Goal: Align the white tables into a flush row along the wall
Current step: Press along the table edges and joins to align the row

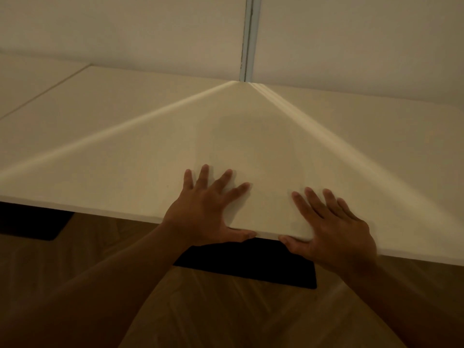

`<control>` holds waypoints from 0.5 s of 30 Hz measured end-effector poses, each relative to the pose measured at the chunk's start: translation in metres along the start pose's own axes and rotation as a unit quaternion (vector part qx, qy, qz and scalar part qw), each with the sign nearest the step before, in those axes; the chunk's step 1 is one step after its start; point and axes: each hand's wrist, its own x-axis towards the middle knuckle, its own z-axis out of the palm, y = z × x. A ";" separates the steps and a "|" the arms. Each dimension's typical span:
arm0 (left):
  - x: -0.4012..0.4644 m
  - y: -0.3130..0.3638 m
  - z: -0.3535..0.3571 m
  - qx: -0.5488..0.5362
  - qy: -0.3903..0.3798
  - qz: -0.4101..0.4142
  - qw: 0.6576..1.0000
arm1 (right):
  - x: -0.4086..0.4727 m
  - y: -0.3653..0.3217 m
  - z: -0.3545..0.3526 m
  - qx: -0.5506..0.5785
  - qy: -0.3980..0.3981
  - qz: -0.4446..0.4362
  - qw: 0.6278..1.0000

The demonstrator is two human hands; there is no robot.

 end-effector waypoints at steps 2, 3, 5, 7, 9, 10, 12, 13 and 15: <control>0.000 0.001 0.000 0.003 -0.006 -0.004 1.000 | 0.000 -0.001 0.001 -0.002 0.007 0.000 1.000; 0.000 0.001 -0.001 0.004 -0.010 -0.007 1.000 | 0.000 -0.001 0.002 0.000 0.010 0.002 1.000; 0.001 0.002 -0.002 0.007 -0.007 -0.009 1.000 | 0.000 -0.001 0.002 0.008 0.017 0.009 1.000; 0.001 0.003 -0.004 0.013 -0.005 -0.008 1.000 | 0.000 0.000 0.004 0.006 0.024 0.007 1.000; 0.000 0.004 -0.005 0.018 -0.002 -0.011 1.000 | 0.000 0.001 0.007 0.002 0.033 0.004 0.999; 0.000 0.005 -0.005 0.020 -0.002 -0.012 1.000 | -0.001 0.001 0.008 0.002 0.044 0.004 0.999; 0.000 0.004 -0.007 0.027 -0.005 -0.010 1.000 | 0.000 0.001 0.010 0.003 0.067 0.004 0.998; 0.001 0.005 -0.007 0.031 -0.006 -0.008 0.999 | -0.001 0.002 0.010 0.003 0.071 0.004 0.997; 0.001 0.006 -0.005 0.041 -0.004 -0.007 0.999 | -0.001 0.002 0.009 0.004 0.066 0.002 0.998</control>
